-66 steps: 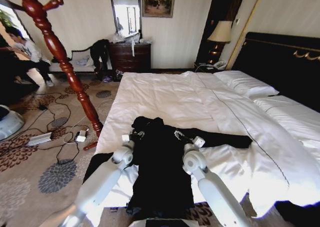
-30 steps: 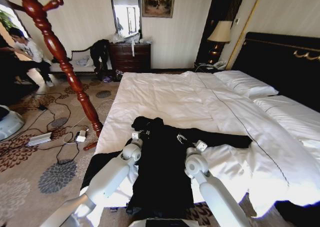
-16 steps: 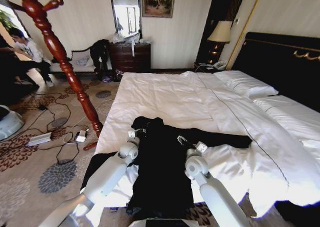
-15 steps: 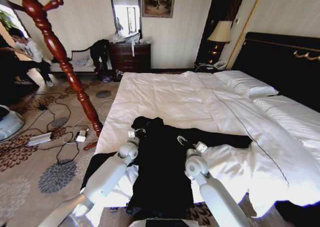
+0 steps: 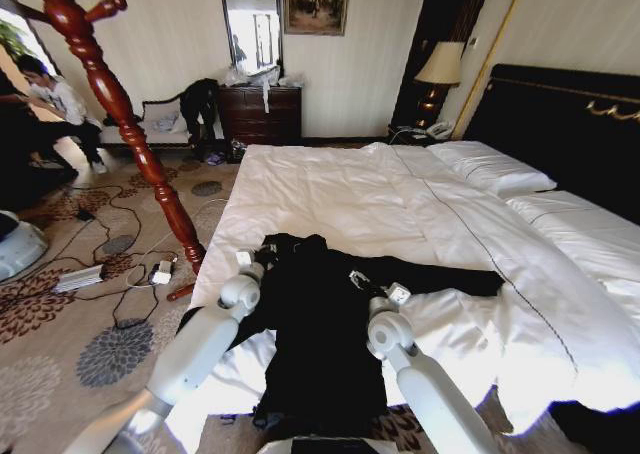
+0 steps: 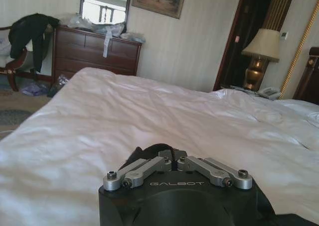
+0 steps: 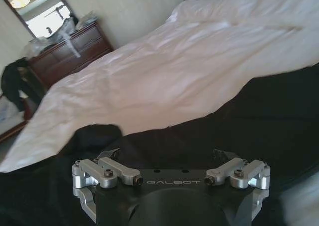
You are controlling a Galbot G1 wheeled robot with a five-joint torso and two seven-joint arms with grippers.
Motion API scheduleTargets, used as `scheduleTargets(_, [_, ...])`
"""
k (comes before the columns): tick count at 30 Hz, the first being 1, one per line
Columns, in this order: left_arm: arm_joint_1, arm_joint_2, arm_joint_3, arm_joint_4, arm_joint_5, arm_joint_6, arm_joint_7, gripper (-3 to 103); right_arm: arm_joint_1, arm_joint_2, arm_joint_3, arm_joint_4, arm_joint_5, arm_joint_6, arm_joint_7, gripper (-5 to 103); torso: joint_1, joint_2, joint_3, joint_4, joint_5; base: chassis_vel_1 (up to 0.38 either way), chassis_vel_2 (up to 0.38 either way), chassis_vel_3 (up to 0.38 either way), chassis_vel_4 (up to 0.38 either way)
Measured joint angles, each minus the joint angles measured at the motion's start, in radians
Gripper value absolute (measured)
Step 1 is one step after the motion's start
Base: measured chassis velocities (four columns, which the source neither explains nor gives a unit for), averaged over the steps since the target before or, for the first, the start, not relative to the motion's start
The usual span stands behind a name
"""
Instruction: Pick up the clothes from the bed and hang them on the clothes hanger.
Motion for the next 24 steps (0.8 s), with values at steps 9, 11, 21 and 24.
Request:
scheduleTargets(9, [0.105, 0.088, -0.052, -0.072, -0.005, 0.001, 0.015, 0, 0.070, -0.021, -0.082, 0.021, 0.285, -0.151, -0.018, 100, 0.000, 0.000, 0.000, 0.0006, 0.0000, 0.000, 0.000, 0.000, 0.000])
scheduleTargets(11, [0.110, 0.084, -0.052, -0.075, -0.004, -0.001, 0.024, 0, 0.097, -0.033, -0.087, 0.045, 0.461, -0.233, 0.021, 100, 0.000, 0.000, 0.000, 0.0000, -0.0002, 0.000, 0.000, 0.000, 0.000])
scheduleTargets(21, [0.090, 0.031, -0.059, -0.121, -0.051, 0.008, 0.032, 0, 0.207, 0.023, -0.102, -0.036, 0.708, -0.271, 0.155, 100, 0.000, 0.000, 0.000, -0.0003, 0.0001, 0.000, 0.000, 0.000, 0.000])
scheduleTargets(24, [0.095, 0.033, -0.058, -0.126, -0.044, 0.008, 0.032, 0, 0.222, 0.037, -0.106, -0.057, 0.717, -0.268, 0.160, 100, 0.000, 0.000, 0.000, 0.0000, 0.0001, 0.000, 0.000, 0.000, 0.000])
